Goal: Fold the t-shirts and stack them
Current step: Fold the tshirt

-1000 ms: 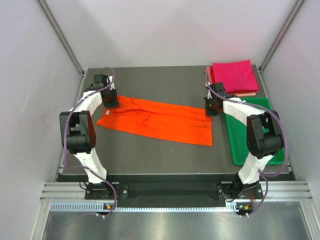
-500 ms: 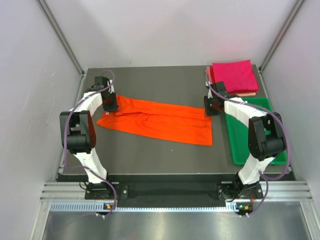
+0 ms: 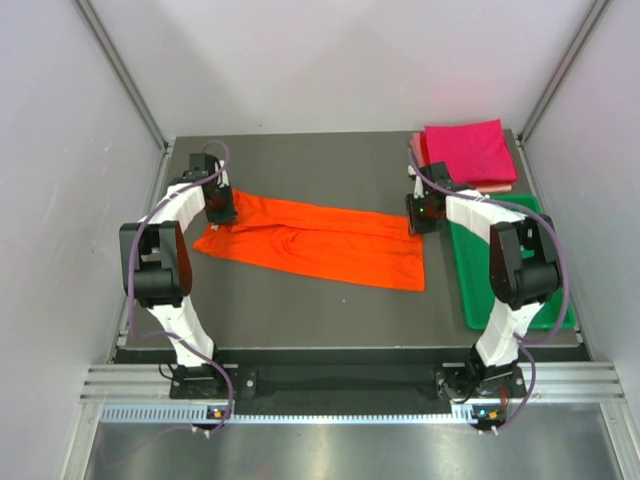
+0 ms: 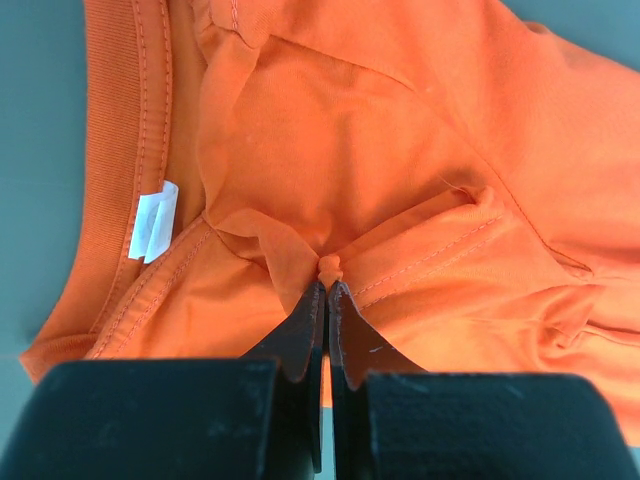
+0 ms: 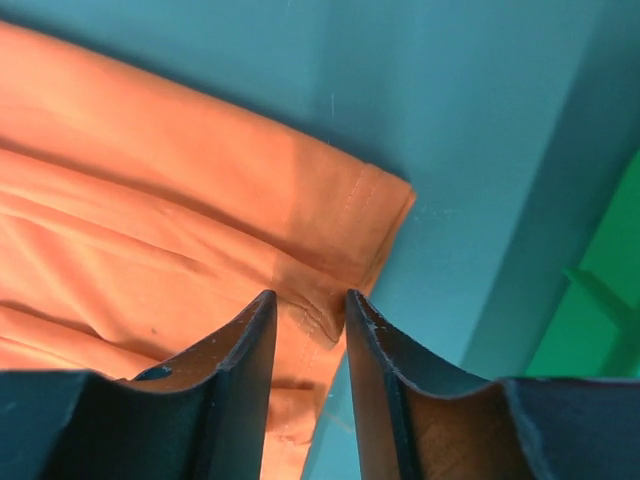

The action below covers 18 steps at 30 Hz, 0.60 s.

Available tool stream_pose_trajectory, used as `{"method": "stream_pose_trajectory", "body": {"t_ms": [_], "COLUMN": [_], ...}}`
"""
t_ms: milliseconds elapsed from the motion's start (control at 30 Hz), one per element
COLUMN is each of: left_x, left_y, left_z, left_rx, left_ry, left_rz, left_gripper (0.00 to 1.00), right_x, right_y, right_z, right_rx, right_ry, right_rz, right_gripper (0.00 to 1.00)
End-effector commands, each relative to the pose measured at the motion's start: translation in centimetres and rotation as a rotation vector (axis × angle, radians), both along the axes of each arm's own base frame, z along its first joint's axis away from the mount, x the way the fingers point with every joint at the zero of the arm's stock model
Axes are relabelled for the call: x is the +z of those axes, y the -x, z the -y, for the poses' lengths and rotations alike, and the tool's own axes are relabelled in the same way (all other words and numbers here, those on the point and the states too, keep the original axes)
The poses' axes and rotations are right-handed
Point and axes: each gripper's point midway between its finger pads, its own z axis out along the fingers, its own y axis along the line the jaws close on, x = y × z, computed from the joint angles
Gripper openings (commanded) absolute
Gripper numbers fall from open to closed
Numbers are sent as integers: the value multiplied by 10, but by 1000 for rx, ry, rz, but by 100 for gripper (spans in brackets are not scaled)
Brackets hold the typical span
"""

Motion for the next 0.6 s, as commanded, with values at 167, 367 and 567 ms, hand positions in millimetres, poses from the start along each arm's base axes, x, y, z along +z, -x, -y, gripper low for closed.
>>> {"method": "stream_pose_trajectory", "body": {"t_ms": [167, 367, 567], "left_x": [3, 5, 15], "left_y": [-3, -2, 2], "left_z": [1, -4, -17], "left_rx": [1, 39, 110], "left_ry": [10, -7, -67], "left_rz": [3, -13, 2], "left_gripper": [0, 0, 0], "right_x": [14, 31, 46], "right_y": [-18, -14, -5], "right_z": [0, 4, 6], "right_rx": [15, -7, -24], "right_ry": [-15, -8, -5], "right_rz": [50, 92, 139], "right_gripper": [11, 0, 0]}}
